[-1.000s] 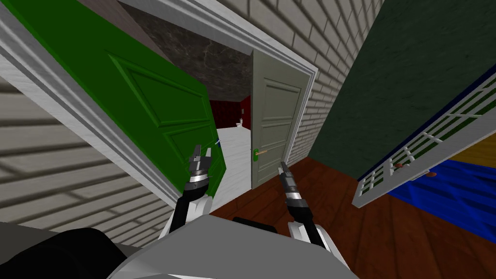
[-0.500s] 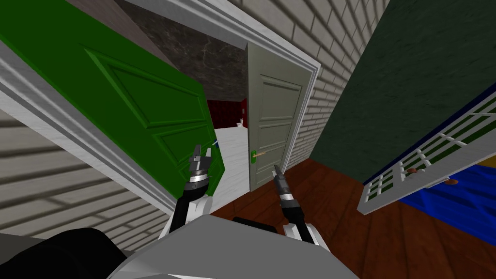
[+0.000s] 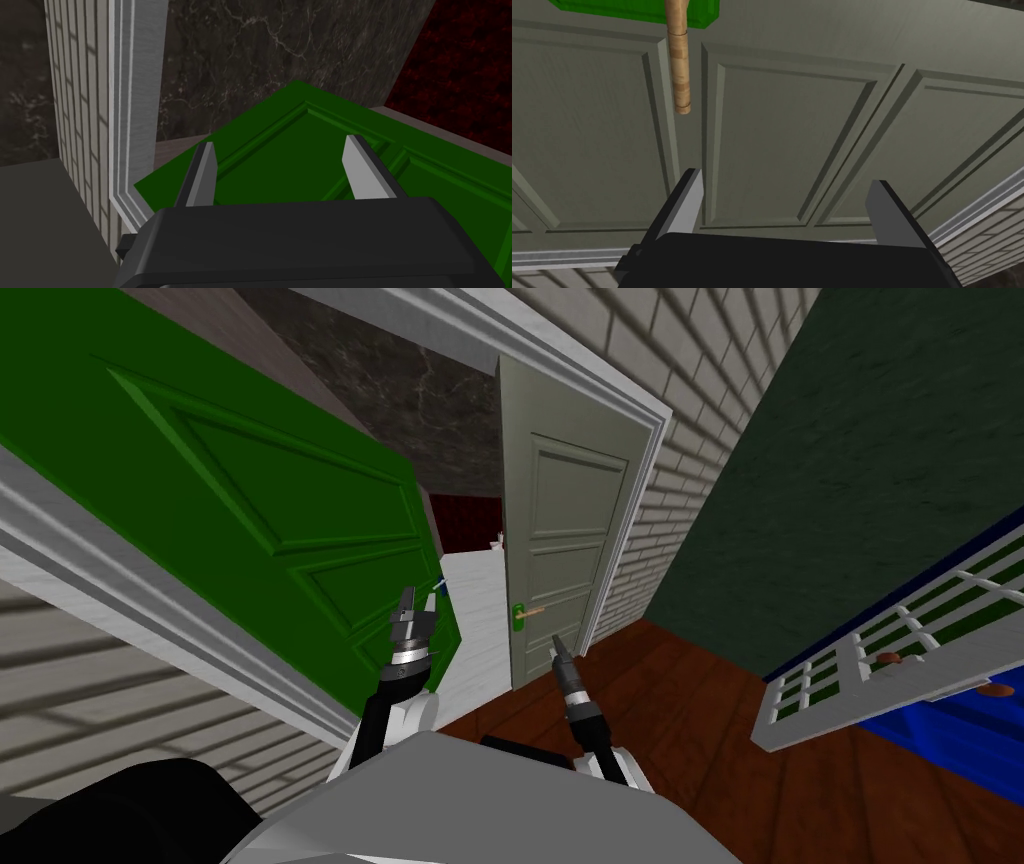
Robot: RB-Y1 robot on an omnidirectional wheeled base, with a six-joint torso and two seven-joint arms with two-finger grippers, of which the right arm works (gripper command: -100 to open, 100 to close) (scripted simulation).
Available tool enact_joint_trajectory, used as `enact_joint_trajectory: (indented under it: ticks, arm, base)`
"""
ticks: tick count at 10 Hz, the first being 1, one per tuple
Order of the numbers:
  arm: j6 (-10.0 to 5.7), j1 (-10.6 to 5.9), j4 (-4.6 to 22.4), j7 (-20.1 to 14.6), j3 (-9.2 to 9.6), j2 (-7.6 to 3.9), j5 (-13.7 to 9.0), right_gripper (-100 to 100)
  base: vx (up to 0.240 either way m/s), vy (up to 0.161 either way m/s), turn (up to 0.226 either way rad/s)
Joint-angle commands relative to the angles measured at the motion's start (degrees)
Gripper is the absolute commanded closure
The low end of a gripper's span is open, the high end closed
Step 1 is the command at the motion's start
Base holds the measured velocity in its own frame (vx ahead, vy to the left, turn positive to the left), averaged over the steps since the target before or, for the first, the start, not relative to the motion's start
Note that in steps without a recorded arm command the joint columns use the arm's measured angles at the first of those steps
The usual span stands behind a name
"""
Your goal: Push the door open
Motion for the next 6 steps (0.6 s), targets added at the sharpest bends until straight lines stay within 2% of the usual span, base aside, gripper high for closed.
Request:
enact_joint_trajectory:
  ticks: [1, 5, 6]
  arm:
    - [-0.12, -0.36, 2.2, -0.8, 1.48, 0.31, 1.0, -100]
    - [0.19, -1.56, 7.7, -3.4, 5.53, 0.60, 3.5, -100]
    - [0.23, -1.71, 8.4, -3.7, 6.04, 0.65, 3.8, -100]
  base:
    - [0.125, -0.087, 0.041]
    - [0.152, -0.104, 0.045]
    - [0.159, -0.087, 0.030]
